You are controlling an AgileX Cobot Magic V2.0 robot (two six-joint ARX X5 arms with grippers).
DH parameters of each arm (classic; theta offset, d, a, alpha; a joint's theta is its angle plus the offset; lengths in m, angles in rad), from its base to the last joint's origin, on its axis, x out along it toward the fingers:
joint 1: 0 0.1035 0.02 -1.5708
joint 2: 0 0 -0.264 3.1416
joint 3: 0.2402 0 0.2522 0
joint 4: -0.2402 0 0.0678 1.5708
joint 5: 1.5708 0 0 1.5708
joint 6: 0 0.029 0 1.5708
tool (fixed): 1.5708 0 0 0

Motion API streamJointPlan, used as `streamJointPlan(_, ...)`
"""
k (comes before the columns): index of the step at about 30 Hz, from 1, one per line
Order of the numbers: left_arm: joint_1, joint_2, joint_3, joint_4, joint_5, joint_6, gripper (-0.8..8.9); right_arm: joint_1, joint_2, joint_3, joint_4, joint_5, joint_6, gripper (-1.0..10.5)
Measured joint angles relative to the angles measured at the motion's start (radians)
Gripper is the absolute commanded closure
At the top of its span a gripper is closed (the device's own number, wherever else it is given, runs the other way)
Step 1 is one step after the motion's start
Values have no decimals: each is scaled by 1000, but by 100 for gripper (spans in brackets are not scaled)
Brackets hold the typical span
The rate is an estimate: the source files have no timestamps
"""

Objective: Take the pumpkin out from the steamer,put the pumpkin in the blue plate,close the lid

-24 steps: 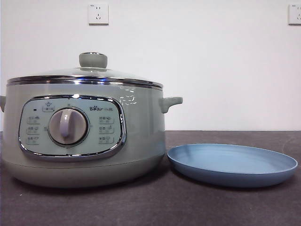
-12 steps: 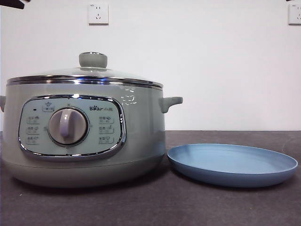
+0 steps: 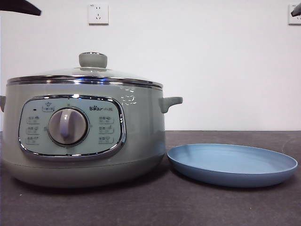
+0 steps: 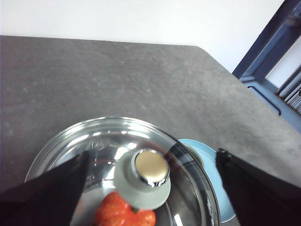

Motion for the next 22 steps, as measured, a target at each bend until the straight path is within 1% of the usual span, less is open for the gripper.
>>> streamJointPlan(4,-80,77,84,-87,-103,44,365,0,0,0,-6,-3,0,443)
streamJointPlan(8,-174,175,182,-184,-233,116,365,0,0,0,-39,-3,0,443)
streamJointPlan(11,-228,243,230,-212,-314,163,365,0,0,0,-49,-2,0,443)
streamJointPlan(14,-257,311,257,-226,-325,187,365,0,0,0,-51,-2,0,443)
streamJointPlan(18,-281,382,261,-233,-332,198,374,0,0,0,-52,-2,0,443)
streamJointPlan(22,-302,421,261,-262,-383,201,374,0,0,0,-57,-2,0,443)
